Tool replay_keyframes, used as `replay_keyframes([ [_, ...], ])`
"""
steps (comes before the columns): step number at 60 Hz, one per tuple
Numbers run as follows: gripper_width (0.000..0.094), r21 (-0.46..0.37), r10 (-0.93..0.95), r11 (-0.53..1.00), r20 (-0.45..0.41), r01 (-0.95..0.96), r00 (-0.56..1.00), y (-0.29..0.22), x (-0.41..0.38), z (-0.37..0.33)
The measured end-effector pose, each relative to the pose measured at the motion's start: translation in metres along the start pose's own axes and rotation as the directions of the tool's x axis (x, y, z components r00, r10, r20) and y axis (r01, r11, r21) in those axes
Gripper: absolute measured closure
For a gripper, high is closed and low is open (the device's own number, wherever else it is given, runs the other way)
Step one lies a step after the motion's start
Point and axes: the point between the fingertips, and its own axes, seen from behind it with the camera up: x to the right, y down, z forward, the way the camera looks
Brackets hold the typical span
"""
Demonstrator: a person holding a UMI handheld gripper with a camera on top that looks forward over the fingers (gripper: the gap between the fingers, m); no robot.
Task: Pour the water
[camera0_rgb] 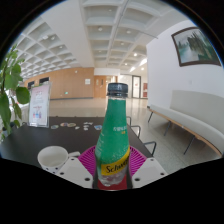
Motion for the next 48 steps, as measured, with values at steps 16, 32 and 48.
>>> replay_keyframes([
  [16, 0.0457, -0.040, -0.040, 0.998, 0.004, 0.040, 0.999, 0.025, 0.004, 0.010],
  [32, 0.0082, -0.155, -0.026, 0.988, -0.057, 0.017, 0.998, 0.033, 0.013, -0.016],
  [48, 0.0080, -0.182, -0.043, 0.983, -0.072, 0.029, 0.996, -0.004, -0.008, -0.113],
])
